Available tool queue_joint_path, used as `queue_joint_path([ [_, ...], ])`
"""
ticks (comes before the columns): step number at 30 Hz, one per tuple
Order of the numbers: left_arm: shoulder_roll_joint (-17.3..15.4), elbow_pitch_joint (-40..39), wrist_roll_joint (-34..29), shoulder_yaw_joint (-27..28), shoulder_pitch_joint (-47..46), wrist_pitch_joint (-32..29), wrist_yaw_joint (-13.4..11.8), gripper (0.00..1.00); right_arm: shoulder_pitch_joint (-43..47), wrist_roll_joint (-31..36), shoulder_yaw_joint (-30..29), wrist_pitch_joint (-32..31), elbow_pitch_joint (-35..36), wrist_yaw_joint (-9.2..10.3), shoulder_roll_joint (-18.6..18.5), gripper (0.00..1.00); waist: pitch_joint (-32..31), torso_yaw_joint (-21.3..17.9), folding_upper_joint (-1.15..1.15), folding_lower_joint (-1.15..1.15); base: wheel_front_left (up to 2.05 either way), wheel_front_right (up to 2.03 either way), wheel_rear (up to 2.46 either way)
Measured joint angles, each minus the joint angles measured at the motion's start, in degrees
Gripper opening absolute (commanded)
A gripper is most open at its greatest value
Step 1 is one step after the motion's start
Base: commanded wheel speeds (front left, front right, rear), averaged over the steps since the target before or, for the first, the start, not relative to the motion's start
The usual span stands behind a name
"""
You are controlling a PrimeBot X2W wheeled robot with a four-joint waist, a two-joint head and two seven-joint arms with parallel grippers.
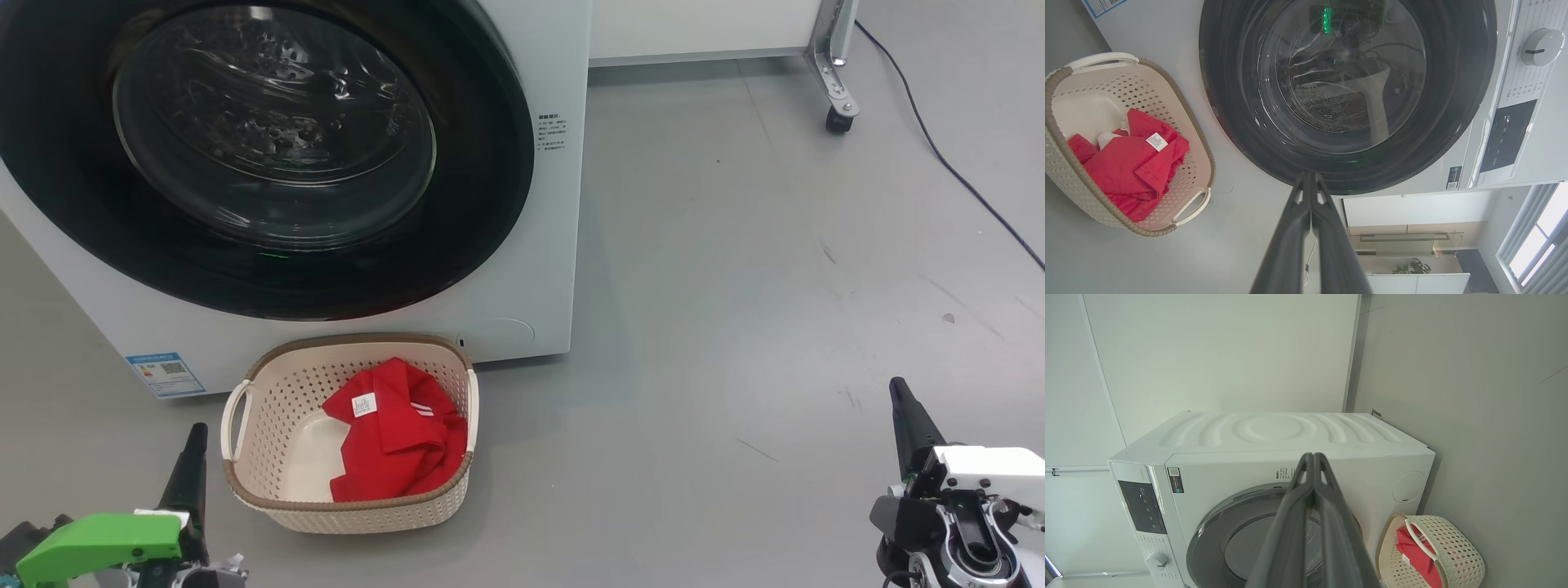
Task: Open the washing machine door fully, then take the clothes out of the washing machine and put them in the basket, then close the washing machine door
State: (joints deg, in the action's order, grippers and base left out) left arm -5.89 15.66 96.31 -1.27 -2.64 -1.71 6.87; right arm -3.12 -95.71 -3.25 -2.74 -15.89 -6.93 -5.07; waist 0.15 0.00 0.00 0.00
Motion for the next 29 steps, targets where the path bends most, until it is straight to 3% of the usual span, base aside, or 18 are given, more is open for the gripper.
queue_joint_path([
  [29, 0.0, 0.2, 0.0, 0.3, -0.1, -0.1, 0.0, 0.00, 0.0, 0.0, -0.1, -0.1, -0.2, 0.00, 0.0, 0.00, 0.0, 0.0, 0.00, 0.00, 0.00, 0.00, 0.00],
])
